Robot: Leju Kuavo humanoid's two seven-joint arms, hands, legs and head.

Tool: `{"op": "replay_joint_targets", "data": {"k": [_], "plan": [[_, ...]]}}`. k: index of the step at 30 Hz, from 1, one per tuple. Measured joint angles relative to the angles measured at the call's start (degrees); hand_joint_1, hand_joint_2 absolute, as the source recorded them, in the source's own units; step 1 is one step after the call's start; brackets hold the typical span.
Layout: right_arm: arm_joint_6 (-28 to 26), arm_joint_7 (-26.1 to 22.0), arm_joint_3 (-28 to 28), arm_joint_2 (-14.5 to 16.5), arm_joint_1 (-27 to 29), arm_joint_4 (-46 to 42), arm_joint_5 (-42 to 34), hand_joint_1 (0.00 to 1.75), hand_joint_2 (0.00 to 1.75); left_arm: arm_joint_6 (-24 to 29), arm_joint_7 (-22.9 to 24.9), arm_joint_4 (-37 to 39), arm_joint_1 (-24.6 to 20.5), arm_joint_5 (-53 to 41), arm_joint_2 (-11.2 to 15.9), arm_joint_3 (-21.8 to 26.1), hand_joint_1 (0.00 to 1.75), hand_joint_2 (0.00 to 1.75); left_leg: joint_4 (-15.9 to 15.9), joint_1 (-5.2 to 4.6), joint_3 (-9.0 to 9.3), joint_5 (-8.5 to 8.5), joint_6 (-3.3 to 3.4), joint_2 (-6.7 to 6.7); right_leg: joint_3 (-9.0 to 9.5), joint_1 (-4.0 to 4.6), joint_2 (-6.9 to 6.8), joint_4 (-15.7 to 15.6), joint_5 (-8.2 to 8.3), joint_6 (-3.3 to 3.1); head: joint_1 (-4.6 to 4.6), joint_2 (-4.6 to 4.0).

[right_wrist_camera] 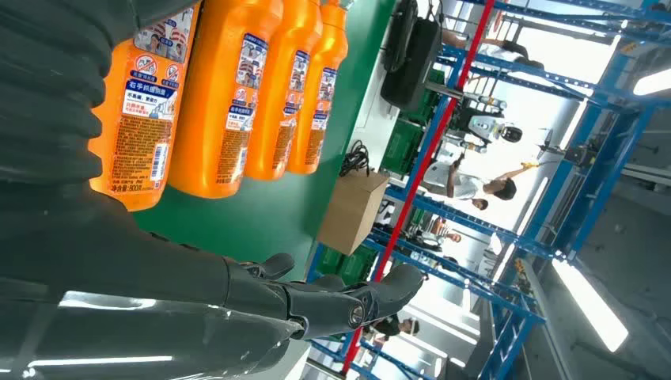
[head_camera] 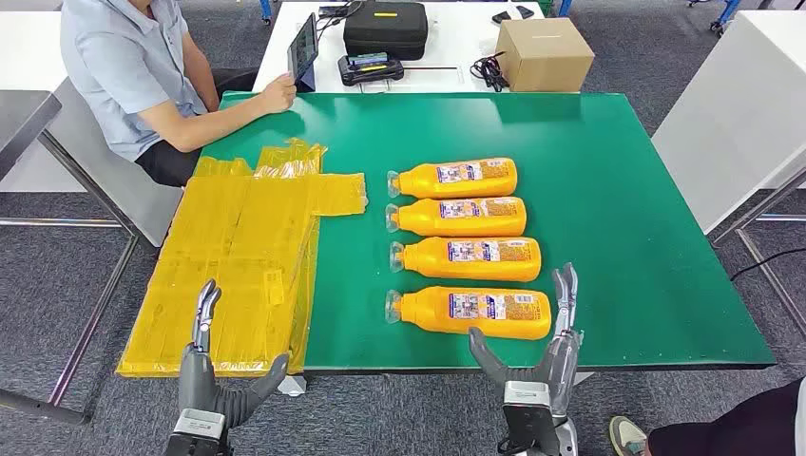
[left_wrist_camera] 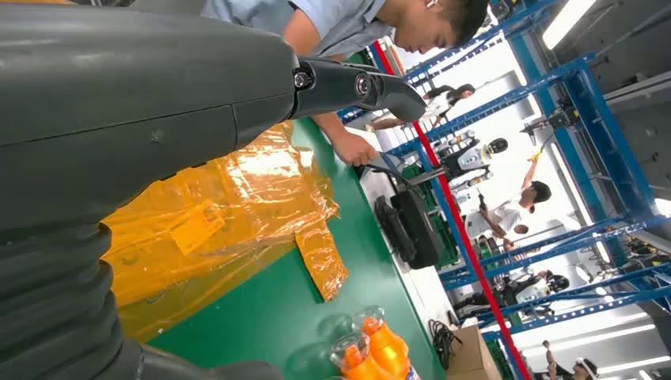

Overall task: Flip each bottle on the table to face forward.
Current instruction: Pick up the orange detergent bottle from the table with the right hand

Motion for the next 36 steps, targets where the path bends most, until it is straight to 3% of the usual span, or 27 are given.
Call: {"op": "replay_joint_targets", "data": {"k": [25, 36], "plan": [[-0.1, 0.0, 0.1, 0.0, -0.1, 0.0, -0.2, 0.00, 1.75, -0.7, -0.6, 0.0, -0.3, 0.3, 0.0, 0.0, 0.00, 1.75, 0.0, 0.00, 0.01, 0.00, 0.00, 0.00, -0.01, 0.00, 0.00, 0.0, 0.00, 0.00, 0.00, 0.00], [-1.0, 0.0, -0.1, -0.7, 0.2, -0.3, -1.3, 0.00, 1.75, -1.2, -0.2, 1.7, -3.0, -0.1, -0.3, -1.2, 0.00, 1.75, 0.0, 0.00, 0.02, 0.00, 0.00, 0.00, -0.02, 0.00, 0.00, 0.0, 0.00, 0.00, 0.00, 0.00]]}}
